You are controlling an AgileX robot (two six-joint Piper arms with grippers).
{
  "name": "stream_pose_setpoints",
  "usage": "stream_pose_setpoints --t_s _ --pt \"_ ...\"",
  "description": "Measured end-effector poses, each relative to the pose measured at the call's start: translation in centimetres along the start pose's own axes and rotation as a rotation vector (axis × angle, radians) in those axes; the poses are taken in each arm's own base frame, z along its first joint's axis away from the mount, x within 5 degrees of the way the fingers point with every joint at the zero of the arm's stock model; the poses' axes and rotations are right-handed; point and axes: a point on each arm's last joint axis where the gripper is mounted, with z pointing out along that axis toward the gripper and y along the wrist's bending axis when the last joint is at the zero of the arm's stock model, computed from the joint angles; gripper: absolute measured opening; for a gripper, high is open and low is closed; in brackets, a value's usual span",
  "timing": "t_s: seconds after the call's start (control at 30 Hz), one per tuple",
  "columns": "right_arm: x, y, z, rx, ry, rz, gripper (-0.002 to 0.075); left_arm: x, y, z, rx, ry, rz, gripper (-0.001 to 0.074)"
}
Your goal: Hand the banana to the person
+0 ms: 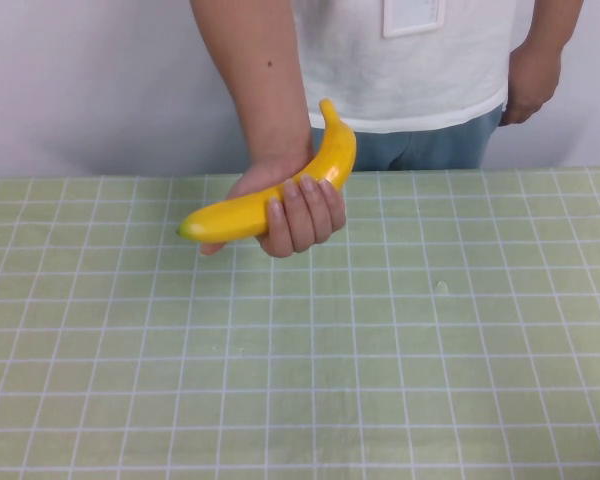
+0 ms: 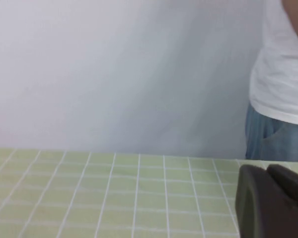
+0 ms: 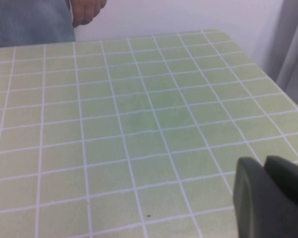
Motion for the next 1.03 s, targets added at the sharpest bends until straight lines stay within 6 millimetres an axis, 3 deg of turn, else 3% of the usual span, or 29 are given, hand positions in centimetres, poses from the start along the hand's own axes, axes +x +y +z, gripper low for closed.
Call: stream_pose_setpoints --t_s 0.1,0.27,1.03 --pt "0.0 0.0 0.0 0.0 0.0 0.0 -0.0009 0.9 0.1 -0.3 -0.015 0.043 -0.051 -0.0003" --pt "0.0 0.0 0.0 0.0 0.0 0.0 -0.0009 3.2 0.2 -0.8 -0.036 0.288 -0.096 -0.0003" --pt "0.0 0.0 0.0 0.0 0.0 0.0 -0.0009 3.3 0.2 -0.8 -0.039 0.3 -0.116 -0.0003"
